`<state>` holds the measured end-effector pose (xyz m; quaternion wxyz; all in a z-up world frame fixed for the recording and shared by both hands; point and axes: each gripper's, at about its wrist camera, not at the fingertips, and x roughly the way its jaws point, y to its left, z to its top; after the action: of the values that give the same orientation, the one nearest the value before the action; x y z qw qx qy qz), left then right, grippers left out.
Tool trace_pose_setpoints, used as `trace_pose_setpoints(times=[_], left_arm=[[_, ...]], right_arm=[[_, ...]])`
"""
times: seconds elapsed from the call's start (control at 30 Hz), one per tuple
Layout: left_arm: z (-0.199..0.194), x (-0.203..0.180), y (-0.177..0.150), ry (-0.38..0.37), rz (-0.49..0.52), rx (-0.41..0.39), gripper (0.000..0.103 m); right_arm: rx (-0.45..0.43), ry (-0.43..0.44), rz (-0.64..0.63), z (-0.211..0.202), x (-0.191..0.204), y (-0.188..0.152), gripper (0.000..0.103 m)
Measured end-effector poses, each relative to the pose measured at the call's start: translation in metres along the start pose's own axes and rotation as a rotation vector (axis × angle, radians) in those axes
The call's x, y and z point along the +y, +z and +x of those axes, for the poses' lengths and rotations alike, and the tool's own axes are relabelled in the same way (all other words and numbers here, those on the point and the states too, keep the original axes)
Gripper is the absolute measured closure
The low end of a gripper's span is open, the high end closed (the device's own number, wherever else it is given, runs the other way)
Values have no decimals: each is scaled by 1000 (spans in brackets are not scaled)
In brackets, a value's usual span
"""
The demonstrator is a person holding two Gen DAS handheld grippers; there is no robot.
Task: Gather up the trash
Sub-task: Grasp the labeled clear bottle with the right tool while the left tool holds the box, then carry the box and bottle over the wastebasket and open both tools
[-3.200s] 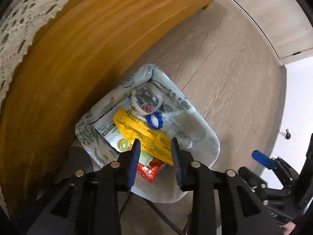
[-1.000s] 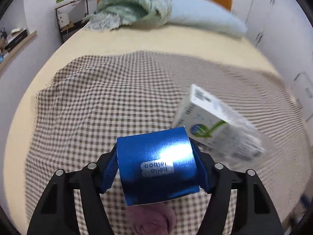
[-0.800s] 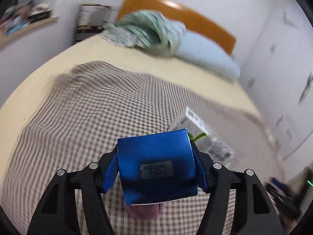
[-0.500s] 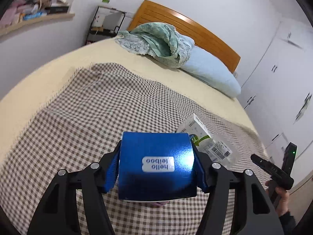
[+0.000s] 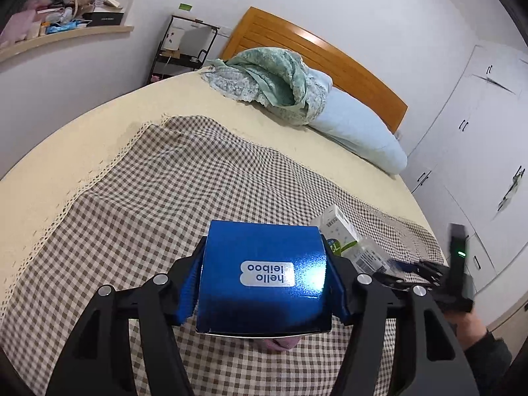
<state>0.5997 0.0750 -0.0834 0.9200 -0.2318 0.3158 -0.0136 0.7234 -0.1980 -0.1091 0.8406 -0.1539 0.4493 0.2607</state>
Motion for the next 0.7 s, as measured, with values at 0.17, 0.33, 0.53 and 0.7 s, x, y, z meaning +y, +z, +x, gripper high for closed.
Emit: trace_pose_setpoints(times=[0.17, 0.33, 0.53, 0.7], left_arm=[[-14, -9, 3, -20, 33, -24, 43], [-57, -38, -11, -58, 102, -55, 43], [-105, -103, -79, -303, 228, 99, 43], [-139, -169, -150, -473, 365, 229, 43]], right_arm=[[-46, -116, -2, -47, 39, -44, 74], [-95, -221, 131, -116, 51, -99, 77], [-165, -315, 283, -221, 53, -205, 77], [-151, -408, 471, -290, 66, -328, 77]])
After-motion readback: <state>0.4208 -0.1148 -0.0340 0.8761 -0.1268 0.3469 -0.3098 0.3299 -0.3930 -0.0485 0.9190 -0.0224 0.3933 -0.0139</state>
